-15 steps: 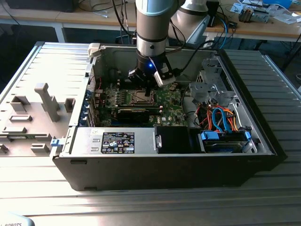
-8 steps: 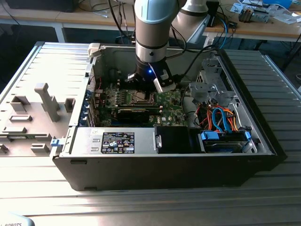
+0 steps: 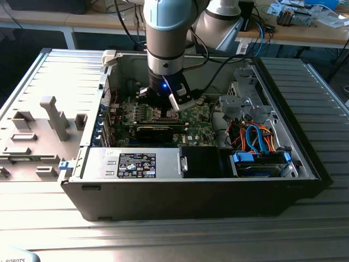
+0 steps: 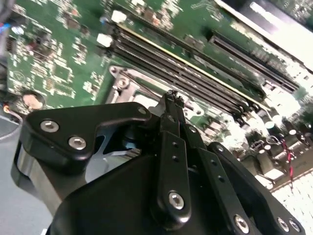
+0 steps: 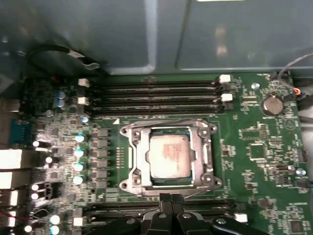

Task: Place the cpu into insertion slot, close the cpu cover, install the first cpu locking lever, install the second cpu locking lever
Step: 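Install the second cpu locking lever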

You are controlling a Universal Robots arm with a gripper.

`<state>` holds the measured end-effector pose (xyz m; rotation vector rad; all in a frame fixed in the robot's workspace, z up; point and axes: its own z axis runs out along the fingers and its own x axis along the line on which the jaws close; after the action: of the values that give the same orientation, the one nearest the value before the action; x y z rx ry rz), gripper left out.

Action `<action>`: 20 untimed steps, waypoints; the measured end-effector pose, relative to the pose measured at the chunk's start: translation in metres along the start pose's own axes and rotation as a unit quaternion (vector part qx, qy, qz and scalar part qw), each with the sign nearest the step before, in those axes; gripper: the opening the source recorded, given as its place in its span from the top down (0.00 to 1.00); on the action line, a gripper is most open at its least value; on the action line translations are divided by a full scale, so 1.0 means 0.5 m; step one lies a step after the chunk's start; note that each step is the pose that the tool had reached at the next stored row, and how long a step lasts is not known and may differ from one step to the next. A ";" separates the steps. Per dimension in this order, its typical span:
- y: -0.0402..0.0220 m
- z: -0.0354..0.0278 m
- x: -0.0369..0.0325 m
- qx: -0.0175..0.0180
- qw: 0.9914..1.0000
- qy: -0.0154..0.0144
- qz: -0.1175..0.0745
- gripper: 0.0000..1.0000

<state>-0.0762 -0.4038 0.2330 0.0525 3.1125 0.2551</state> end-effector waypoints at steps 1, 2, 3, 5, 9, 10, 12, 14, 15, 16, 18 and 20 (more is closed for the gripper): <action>0.000 0.000 0.005 0.000 1.000 0.000 0.000 0.89; -0.001 0.000 0.009 0.000 1.000 0.000 0.000 0.89; -0.002 0.000 0.013 -0.001 1.000 0.000 0.000 0.89; -0.005 0.001 0.019 -0.002 1.000 0.000 0.000 0.89; -0.013 0.003 0.039 -0.003 1.000 0.000 0.000 0.89; -0.013 0.004 0.042 -0.003 1.000 0.000 0.000 0.89; -0.014 0.007 0.052 -0.003 1.000 0.000 0.000 0.89; -0.015 0.012 0.055 -0.004 1.000 0.000 -0.001 0.89; -0.015 0.016 0.056 -0.004 1.000 0.000 -0.001 0.89; -0.016 0.020 0.057 -0.004 1.000 0.000 -0.002 0.89; -0.017 0.026 0.058 -0.004 1.000 0.000 -0.003 0.89; -0.019 0.033 0.062 -0.004 1.000 0.001 -0.003 0.89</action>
<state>-0.1071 -0.4092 0.2145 0.0417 3.1120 0.2686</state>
